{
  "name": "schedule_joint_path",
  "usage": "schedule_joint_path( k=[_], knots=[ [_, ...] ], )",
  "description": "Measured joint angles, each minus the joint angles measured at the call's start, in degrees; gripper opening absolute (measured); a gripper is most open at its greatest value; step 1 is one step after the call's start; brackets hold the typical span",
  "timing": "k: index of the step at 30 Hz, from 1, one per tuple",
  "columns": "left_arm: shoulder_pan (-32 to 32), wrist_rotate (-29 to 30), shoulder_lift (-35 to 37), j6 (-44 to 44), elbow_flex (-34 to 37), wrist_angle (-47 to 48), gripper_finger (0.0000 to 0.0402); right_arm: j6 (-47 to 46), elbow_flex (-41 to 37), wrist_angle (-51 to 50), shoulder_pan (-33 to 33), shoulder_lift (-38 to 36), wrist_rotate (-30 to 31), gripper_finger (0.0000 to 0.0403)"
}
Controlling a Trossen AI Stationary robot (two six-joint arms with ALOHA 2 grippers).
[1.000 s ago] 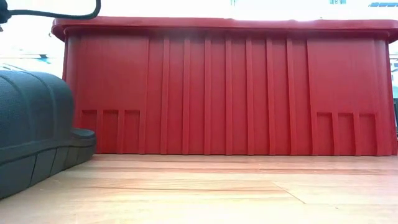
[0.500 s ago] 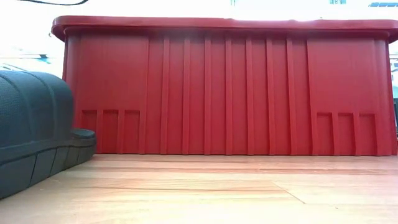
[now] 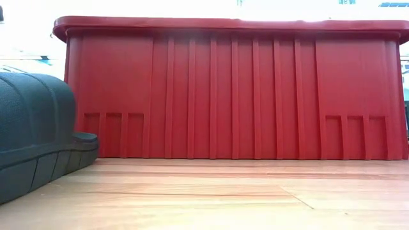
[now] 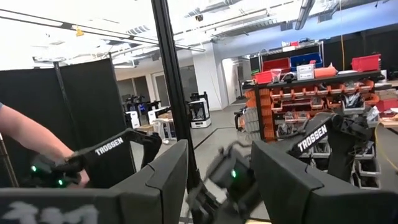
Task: Pick and place slides into bin
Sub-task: Put the black slipper into the red bin
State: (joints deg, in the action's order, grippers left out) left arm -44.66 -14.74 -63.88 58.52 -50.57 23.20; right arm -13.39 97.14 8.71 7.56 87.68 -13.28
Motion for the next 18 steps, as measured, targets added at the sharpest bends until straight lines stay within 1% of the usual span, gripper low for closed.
schedule_joint_path(
  k=[3, 7, 15, 18],
  knots=[
    [0.0, 2.5, 1.1, -1.5, -4.2, 3.2, 0.0000, 0.6, 0.0, 0.0, -0.2, 0.0, 0.1, 0.0167],
    [0.7, 5.4, 1.0, -5.2, -10.6, 7.4, 0.0000, 0.8, 0.0, 0.0, -0.7, 0.0, 0.1, 0.0167],
    [5.4, 9.3, 0.9, -12.9, -23.2, 15.6, 0.0000, 0.8, 0.0, 0.0, -1.6, 0.0, 0.1, 0.0167],
    [7.4, 9.9, 0.6, -16.4, -28.5, 21.2, 0.0000, 0.9, 0.0, 0.0, -1.7, 0.0, 0.1, 0.0167]
  ],
)
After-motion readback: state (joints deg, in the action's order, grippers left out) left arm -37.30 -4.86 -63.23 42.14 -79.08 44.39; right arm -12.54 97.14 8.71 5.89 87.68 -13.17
